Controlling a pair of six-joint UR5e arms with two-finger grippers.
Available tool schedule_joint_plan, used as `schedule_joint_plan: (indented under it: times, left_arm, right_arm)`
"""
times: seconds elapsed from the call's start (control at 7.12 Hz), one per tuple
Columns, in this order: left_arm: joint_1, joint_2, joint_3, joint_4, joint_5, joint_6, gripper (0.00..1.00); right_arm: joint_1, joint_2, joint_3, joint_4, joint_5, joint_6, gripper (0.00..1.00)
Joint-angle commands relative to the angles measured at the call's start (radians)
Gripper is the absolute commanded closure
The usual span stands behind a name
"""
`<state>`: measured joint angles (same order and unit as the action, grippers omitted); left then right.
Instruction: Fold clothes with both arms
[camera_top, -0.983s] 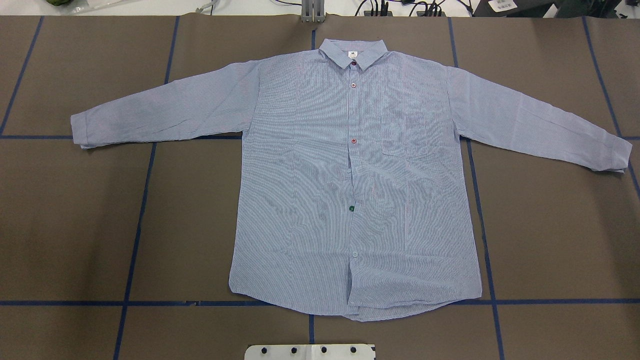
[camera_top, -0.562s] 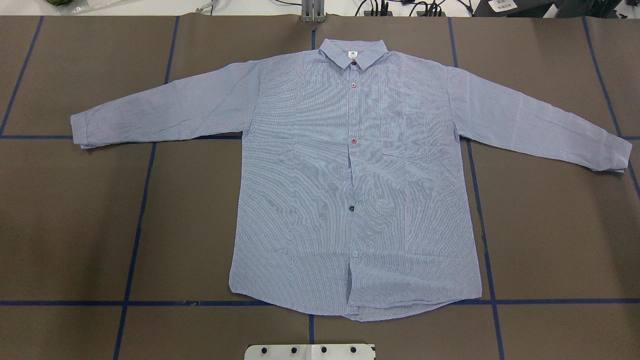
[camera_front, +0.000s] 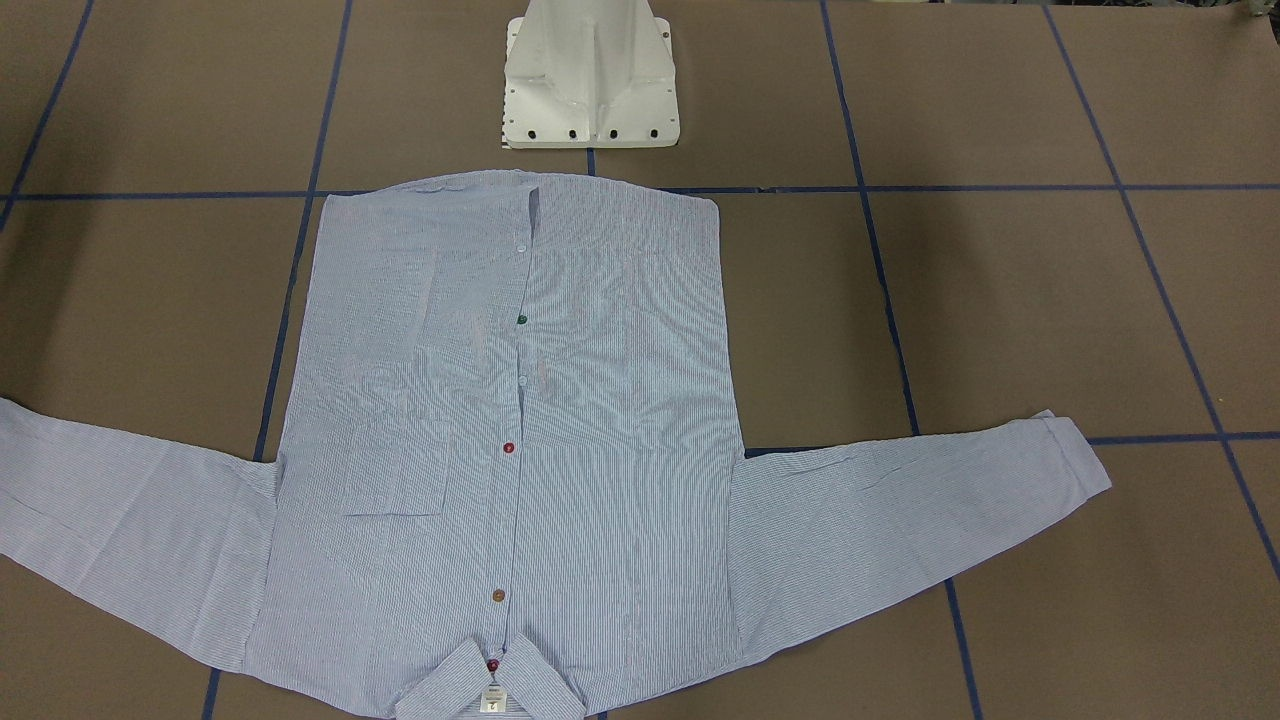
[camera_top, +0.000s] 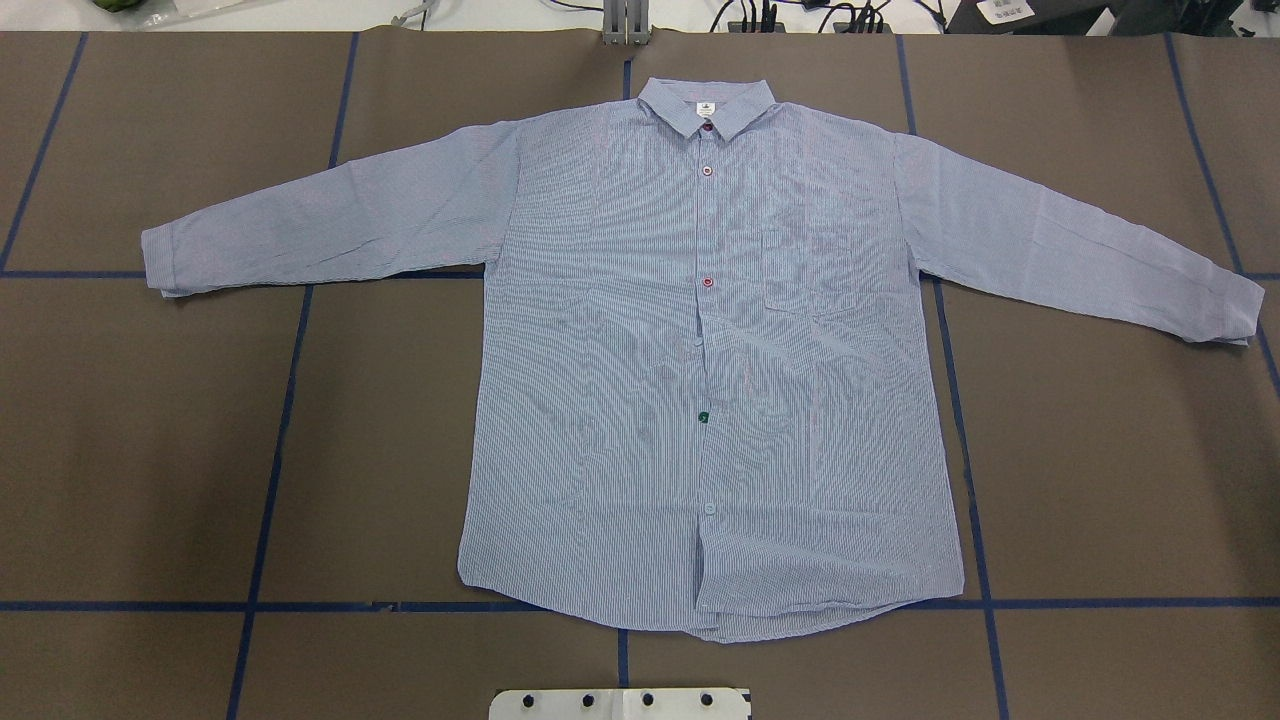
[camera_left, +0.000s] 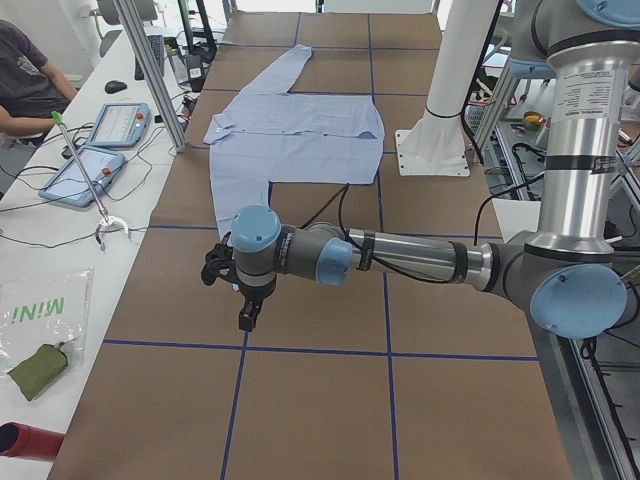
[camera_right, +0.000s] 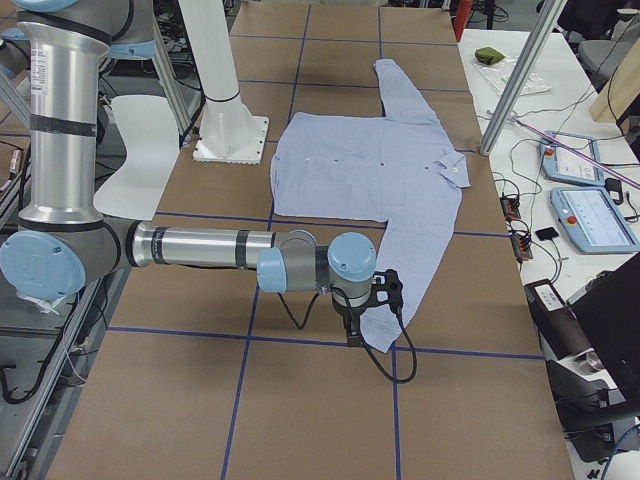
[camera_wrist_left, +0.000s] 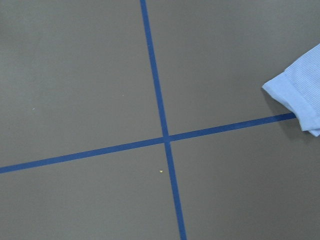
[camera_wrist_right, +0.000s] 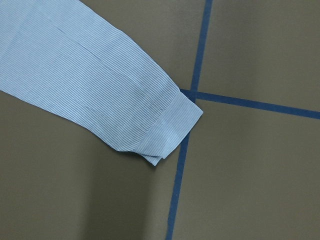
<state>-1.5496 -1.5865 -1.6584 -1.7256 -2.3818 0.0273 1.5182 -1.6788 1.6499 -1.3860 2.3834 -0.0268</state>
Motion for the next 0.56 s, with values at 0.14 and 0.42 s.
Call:
schedule_joint_plan:
  times: [0.14, 0.42]
  left_arm:
    - [0.002, 0.025, 0.023, -0.112, -0.033, -0.006, 0.01]
    - [0.002, 0.023, 0.022, -0.112, -0.033, -0.007, 0.01]
  right_arm:
    - [-0.169, -0.005, -0.111, 0.345, -0.094, 0.348, 0.00]
    - [-0.196, 0.026, -0.244, 0.487, -0.119, 0.378, 0.00]
